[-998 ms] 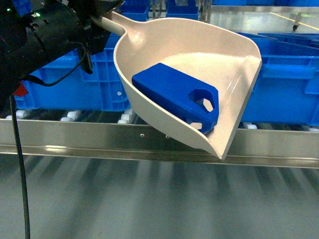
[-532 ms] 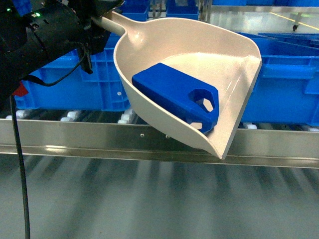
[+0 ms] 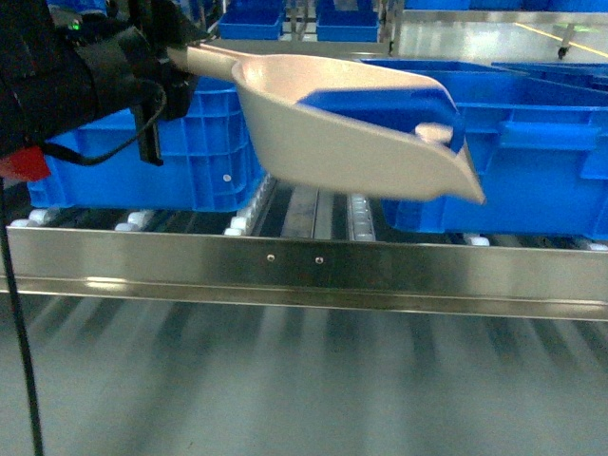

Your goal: Place part in tray to right shelf

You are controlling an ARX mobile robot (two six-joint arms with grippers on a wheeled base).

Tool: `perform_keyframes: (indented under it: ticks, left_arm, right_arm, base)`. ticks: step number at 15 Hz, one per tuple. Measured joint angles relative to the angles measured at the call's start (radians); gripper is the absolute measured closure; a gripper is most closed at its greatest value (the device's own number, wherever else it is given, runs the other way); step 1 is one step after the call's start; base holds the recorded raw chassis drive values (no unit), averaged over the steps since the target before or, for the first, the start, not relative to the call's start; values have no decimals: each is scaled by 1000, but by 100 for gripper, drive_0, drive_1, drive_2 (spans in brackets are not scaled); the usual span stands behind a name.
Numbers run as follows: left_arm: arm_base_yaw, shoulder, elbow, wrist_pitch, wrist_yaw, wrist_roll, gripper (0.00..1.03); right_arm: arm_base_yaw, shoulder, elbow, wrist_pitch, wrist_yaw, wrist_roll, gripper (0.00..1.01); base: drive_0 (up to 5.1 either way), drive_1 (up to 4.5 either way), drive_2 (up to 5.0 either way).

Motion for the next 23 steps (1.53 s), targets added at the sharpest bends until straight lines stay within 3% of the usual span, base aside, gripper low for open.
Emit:
perform_keyframes:
  ticks: [2,9,12,20,23]
  left_arm:
    - [-6,-40,5,-19,-94,-17,91]
    - [46,-51,26,14,-163,-13,91]
    - [79,-58,39,6,-169,19,91]
    - [240,-71,137,-53,-280,98,91]
    - [287,-58,251,-142,-374,146,91]
  right_arm:
    - [0,0,0,0,0,0,3]
    - [0,0,0,0,0,0,3]
    - [0,0,0,0,0,0,3]
    - [0,0,0,0,0,0,3]
    - [0,0,0,0,0,0,3]
  base:
    - [0,0,0]
    - [0,0,0]
    - [0,0,0]
    - [0,0,0]
    - [0,0,0]
